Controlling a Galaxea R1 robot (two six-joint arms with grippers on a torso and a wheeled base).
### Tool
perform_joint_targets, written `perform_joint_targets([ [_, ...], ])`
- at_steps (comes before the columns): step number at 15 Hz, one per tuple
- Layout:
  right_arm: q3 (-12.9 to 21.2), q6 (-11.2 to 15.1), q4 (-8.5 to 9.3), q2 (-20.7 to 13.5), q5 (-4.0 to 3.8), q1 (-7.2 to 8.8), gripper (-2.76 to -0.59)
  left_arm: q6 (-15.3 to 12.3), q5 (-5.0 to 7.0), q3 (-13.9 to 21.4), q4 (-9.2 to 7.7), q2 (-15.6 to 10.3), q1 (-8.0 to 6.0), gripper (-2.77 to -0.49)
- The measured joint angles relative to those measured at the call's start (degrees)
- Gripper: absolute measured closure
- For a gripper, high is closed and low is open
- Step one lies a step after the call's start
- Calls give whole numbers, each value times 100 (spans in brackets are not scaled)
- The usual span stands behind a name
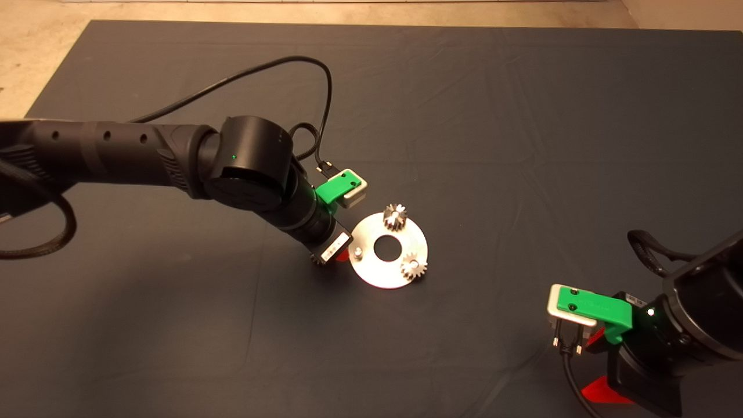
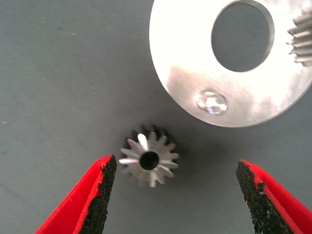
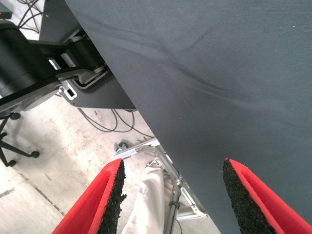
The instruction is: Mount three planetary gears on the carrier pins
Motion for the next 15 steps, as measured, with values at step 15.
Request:
perform_joint_targets([
  [15,0,0,0,-50,-27,171,-147,37,-132,5,50,-32,402,-175],
])
